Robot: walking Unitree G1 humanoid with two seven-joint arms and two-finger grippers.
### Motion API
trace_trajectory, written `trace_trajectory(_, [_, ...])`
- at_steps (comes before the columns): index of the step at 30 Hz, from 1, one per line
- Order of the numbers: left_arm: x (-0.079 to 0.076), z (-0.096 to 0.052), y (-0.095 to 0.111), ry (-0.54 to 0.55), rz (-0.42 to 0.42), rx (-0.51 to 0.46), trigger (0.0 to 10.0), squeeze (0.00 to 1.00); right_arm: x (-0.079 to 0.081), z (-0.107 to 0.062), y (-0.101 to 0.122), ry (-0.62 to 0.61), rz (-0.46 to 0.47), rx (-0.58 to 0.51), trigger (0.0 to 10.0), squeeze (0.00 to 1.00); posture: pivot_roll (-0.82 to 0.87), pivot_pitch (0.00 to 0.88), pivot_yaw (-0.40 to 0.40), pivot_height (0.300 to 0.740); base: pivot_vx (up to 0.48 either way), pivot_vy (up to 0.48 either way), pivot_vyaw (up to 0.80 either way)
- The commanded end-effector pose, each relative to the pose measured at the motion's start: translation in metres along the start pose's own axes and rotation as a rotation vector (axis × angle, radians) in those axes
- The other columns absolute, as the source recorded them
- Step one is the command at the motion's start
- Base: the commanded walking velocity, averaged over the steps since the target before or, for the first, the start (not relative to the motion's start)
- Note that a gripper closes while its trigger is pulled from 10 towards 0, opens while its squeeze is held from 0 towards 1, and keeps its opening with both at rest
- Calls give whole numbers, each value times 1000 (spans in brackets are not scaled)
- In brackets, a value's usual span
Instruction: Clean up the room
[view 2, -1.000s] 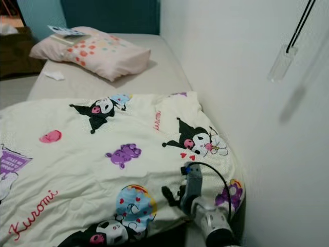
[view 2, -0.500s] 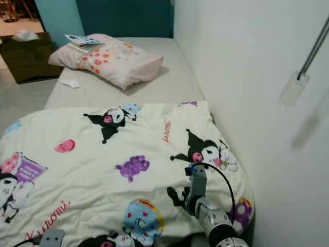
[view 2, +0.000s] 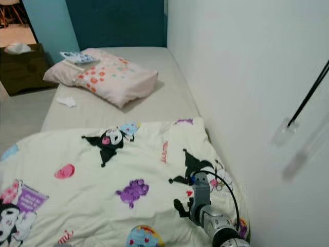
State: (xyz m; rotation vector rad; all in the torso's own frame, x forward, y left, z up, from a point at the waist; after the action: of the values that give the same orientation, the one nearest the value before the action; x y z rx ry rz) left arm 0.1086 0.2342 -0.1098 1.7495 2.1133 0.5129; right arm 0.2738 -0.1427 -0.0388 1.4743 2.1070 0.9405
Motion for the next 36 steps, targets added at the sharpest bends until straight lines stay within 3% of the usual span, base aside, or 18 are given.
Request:
trace_trajectory(1, [-11, -1, -14, -47, 20, 59, 10000, 0, 0, -1, -13, -2, -7, 54, 10000, 0, -9, 0, -79, 698, 0, 0, 0])
trace_trajectory(6, [-11, -2, -22, -53, -12, 96, 10000, 0, 0, -4, -29, -5, -6, 106, 10000, 0, -11, 0, -81, 718, 0, 0, 0])
trace_trajectory(17, [1, -2, -16, 12, -104, 76, 10000, 0, 0, -10, -53, -18, -24, 185, 10000, 0, -12, 0, -83, 740, 0, 0, 0])
trace_trajectory(22, [13, -1, -5, 120, -171, 57, 10000, 0, 10, -15, -82, -26, -75, 290, 10000, 0, -13, 0, -92, 740, 0, 0, 0])
trace_trajectory(23, [13, -1, -5, 120, -171, 57, 10000, 0, 10, -15, -82, -26, -75, 290, 10000, 0, -13, 0, -92, 740, 0, 0, 0])
trace_trajectory(25, [12, 4, 13, 135, -179, 17, 10000, 0, 20, -21, -105, -3, -147, 381, 10000, 0, -3, 0, -100, 740, 0, 0, 0])
trace_trajectory(28, [11, 5, 18, 133, -177, 6, 10000, 0, 22, -22, -109, 3, -159, 396, 10000, 0, -3, 0, -100, 740, 0, 0, 0])
trace_trajectory(31, [-1, 10, 36, 102, -181, -26, 10000, 0, 33, -24, -119, 44, -228, 429, 10000, 0, 1, 0, -100, 740, -100, 0, 0])
trace_trajectory(36, [-6, 11, 36, 96, -169, -19, 10000, 0, 34, -27, -125, 43, -235, 447, 10000, 0, -8, 0, -92, 740, -191, 0, 0])
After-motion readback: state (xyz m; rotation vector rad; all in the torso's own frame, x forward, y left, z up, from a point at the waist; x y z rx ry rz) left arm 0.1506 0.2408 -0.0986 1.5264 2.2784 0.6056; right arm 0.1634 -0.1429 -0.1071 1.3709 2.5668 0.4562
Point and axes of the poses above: a point about 5 cm out from each wrist's last joint towards the gripper, its own z axis pointing out of the wrist towards the gripper, its own y axis along the axis of the wrist's last joint, x = y × z, the point moved 1 cm from there along z, pointing out of the wrist towards the gripper, and after that the axes turned 15 degrees about -z, right-handed, at the moved point
